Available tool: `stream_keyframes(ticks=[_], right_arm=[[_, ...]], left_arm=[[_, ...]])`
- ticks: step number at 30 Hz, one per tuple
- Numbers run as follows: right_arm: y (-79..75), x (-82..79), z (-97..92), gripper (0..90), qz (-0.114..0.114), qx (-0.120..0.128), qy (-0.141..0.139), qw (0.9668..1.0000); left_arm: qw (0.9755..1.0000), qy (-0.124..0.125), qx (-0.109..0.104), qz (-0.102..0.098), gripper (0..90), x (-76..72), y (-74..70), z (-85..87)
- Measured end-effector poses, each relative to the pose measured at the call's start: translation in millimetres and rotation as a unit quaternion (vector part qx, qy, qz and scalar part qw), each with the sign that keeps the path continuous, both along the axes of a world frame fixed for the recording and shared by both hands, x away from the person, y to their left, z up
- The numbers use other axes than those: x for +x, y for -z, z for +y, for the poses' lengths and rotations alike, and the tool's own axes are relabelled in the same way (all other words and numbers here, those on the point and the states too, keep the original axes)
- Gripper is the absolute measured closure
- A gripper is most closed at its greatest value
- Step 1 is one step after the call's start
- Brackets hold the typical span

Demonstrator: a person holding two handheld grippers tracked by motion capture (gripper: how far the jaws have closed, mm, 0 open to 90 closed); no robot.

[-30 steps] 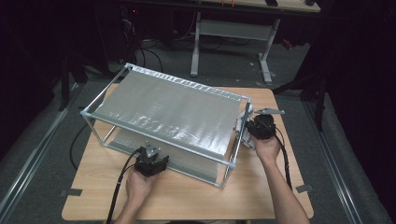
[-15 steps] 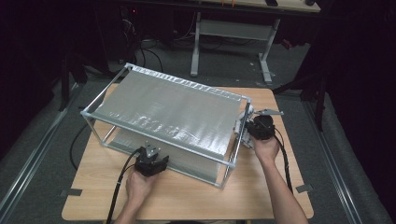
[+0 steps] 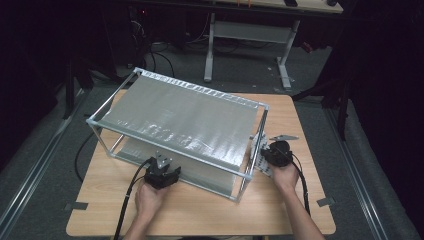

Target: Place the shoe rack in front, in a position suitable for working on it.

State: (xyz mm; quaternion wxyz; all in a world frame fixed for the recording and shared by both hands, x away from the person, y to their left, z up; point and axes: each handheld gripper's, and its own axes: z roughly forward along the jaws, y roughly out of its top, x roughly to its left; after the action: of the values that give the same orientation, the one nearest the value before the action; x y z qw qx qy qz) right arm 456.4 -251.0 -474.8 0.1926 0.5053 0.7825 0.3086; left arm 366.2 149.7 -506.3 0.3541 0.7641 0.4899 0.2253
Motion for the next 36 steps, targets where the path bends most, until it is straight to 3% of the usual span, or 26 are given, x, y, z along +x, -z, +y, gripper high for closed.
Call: stream_keyframes(ticks=[4, 7, 9, 12, 15, 18, 21, 26, 28, 32, 34, 36], right_arm=[[-8.5, -13.1, -17.9, 83.7, -0.010, -0.013, 0.010, 0.9998], [-13.7, -23.0, -33.7, 83.6, -0.021, -0.015, 0.026, 0.9993], [-16.7, -30.5, -46.2, 83.4, -0.025, -0.020, 0.042, 0.9986], [-15.2, -36.9, -59.7, 82.2, -0.017, -0.007, 0.064, 0.9978], [-8.6, -40.2, -63.3, 82.2, -0.012, -0.035, 0.070, 0.9968], [-5.6, -42.1, -70.0, 82.2, -0.013, -0.032, 0.084, 0.9959], [-1.5, -41.3, -71.5, 80.5, -0.009, -0.048, 0.083, 0.9953], [8.7, -42.0, -70.0, 70.7, -0.003, -0.044, 0.077, 0.9961], [5.6, -43.1, -69.8, 64.7, -0.008, -0.037, 0.075, 0.9965], [-8.1, -48.8, -70.7, 53.0, -0.043, -0.008, 0.075, 0.9962], [-14.3, -51.5, -71.4, 50.6, -0.065, 0.002, 0.073, 0.9953], [-18.4, -51.2, -70.7, 50.0, -0.067, 0.003, 0.070, 0.9953]], left_arm=[[1.0000, 0.000, 0.002, -0.002, 46.4, -0.3, -0.1, -0.6], [0.9997, -0.001, 0.019, -0.013, 46.8, -2.1, -0.4, -4.2], [0.9998, -0.003, 0.015, -0.010, 46.7, -1.6, -0.3, -3.8], [0.9999, -0.001, 0.009, -0.004, 46.4, -0.5, -0.5, -2.0], [0.9999, 0.003, 0.012, -0.007, 47.5, -0.9, -0.5, -2.4], [0.9998, 0.006, 0.017, -0.008, 48.4, -0.9, -0.9, -3.0], [0.9999, 0.006, 0.010, -0.004, 48.4, -0.1, -0.9, -2.0], [1.0000, 0.006, 0.002, 0.003, 48.2, 0.5, -0.8, 0.4], [1.0000, 0.006, 0.002, 0.003, 48.2, 0.4, -0.8, 0.5], [1.0000, 0.006, 0.001, 0.002, 48.1, 0.3, -0.5, 0.7], [1.0000, 0.006, 0.000, 0.001, 48.2, 0.2, -0.3, 0.6], [1.0000, 0.006, 0.000, 0.001, 48.2, 0.2, -0.3, 0.7]])
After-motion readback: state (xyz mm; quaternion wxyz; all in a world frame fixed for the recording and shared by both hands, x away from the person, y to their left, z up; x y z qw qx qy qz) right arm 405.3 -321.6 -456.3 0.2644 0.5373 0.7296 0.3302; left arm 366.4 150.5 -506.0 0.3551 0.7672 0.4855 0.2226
